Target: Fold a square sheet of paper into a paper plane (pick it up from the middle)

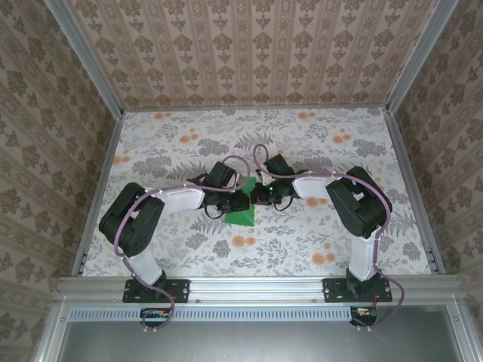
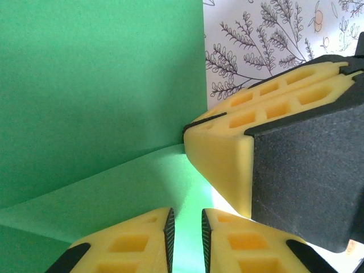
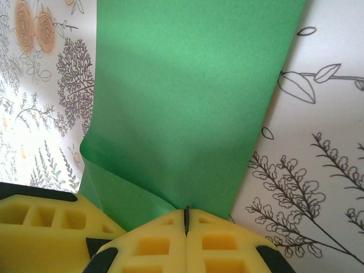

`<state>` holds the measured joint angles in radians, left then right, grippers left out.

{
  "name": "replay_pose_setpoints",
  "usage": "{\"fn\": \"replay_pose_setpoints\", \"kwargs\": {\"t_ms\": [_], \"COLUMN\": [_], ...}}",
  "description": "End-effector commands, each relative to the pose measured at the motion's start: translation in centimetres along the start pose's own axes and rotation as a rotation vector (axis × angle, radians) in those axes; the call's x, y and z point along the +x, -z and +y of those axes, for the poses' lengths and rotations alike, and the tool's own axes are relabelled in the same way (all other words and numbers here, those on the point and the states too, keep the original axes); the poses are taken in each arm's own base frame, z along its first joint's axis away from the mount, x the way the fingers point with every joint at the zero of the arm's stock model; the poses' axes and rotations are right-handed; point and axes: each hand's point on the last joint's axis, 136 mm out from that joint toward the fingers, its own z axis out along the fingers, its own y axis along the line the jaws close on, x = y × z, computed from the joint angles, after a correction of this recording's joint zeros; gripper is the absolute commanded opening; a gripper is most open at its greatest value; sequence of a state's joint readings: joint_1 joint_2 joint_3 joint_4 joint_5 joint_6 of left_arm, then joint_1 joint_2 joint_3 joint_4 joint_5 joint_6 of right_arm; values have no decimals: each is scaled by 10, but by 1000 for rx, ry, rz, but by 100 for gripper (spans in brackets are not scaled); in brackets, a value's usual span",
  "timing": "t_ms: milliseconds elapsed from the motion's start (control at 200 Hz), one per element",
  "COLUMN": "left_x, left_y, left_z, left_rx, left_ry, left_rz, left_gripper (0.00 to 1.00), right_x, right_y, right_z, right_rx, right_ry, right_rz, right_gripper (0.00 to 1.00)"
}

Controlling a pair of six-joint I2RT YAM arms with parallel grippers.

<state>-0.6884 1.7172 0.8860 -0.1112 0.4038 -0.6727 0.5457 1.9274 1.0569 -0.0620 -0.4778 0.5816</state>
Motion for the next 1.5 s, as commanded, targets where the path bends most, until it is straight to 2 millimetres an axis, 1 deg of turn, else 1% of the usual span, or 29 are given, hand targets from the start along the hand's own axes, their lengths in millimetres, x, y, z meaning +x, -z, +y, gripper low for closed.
{"fn": "replay_pose_setpoints", "kwargs": {"t_ms": [0, 555, 880, 1495], "left_x": [5, 8, 6, 10], "left_y": [-5, -8, -5, -9], "left_z": [0, 6, 3, 9], "left_rx": [11, -1, 7, -2], "left_ry": [6, 16, 8, 21], "left_rz": [24, 39, 24, 46], "left_gripper": [23, 21, 20, 19], "right_x": [-1, 0, 0, 5], "right_y": [0, 2, 9, 5], "right_z": [-7, -7, 0, -9], "right_rx": [28, 33, 11, 41], "right_ry": [-4, -5, 5, -13], "right_rz": [7, 6, -6, 8], "right_gripper": [0, 0, 0, 0]}}
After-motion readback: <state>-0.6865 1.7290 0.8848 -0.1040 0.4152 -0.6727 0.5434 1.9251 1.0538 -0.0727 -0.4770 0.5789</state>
